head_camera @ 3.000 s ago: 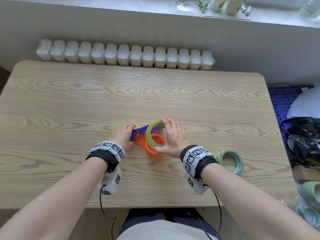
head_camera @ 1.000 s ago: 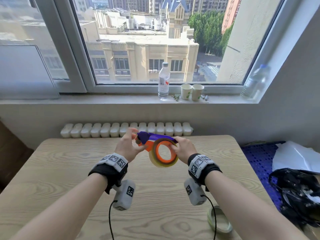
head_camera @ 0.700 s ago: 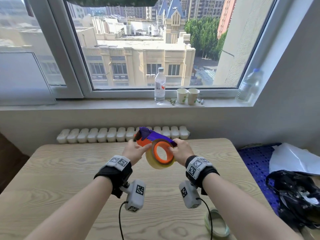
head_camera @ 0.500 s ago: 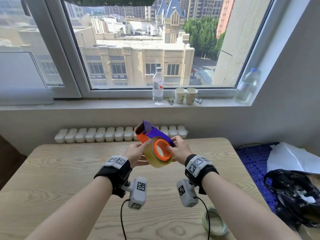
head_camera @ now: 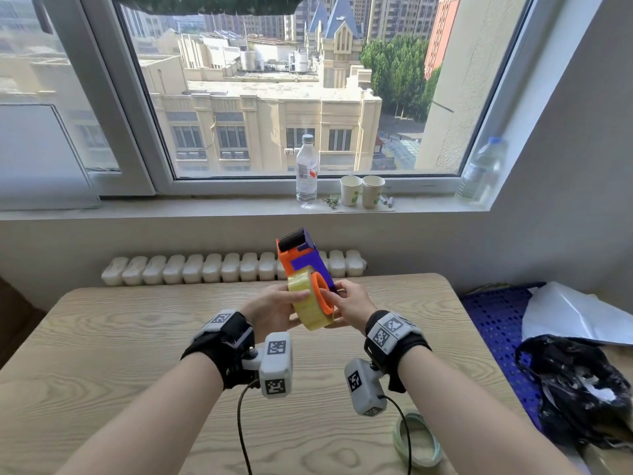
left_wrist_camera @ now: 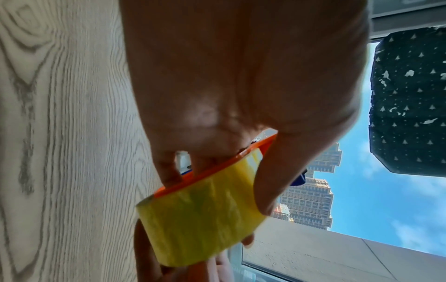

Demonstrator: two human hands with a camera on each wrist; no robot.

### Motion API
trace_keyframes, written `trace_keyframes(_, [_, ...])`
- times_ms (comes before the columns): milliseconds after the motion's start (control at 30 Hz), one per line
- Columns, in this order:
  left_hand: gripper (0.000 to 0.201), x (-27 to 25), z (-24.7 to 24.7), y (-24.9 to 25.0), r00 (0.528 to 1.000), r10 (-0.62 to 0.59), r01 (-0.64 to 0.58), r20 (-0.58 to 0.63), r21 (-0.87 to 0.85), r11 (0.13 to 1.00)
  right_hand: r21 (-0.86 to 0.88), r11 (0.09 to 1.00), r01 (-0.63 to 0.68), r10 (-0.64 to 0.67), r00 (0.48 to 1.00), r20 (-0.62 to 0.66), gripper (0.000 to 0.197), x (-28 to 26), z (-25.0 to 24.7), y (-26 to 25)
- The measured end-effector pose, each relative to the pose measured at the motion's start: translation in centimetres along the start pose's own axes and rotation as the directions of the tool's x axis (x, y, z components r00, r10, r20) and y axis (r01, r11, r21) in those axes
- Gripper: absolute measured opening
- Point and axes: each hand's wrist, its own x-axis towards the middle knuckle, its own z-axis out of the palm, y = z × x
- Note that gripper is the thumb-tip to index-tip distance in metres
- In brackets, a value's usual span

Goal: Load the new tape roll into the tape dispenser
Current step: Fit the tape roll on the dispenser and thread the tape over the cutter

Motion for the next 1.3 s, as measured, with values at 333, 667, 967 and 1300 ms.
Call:
trace_keyframes(333, [0.034,0.6,2.0,0.4,0.976,0.198,-0.189,-0.092,0.096,0.977,0.049,0.981,0.186,-0.185,0.983,-0.025,0.038,-0.5,-0.5,-2.5])
trace_keyframes(667, [0.051,0.3,2.1,1.4,0.982,0.187,-0.186,-0.002,0.091,0.978,0.192,0.966,0.171,-0.176,0.984,0.007,0.041,0.2,0.3,-3.8])
trace_keyframes(967, [0.040,0.2,2.2,1.1,0.968,0.233,-0.216,-0.097,0.154,0.964,0.316,0.941,0.124,-0.160,0.983,0.090,0.037,-0.2,0.7,-4.0])
trace_keyframes(1300, [0.032,-0.1,2.5,1.7,0.980,0.196,-0.193,-0.022,0.094,0.977,0.295,0.950,0.107,-0.090,0.993,-0.070,0.038,0.9,1.1,-4.6])
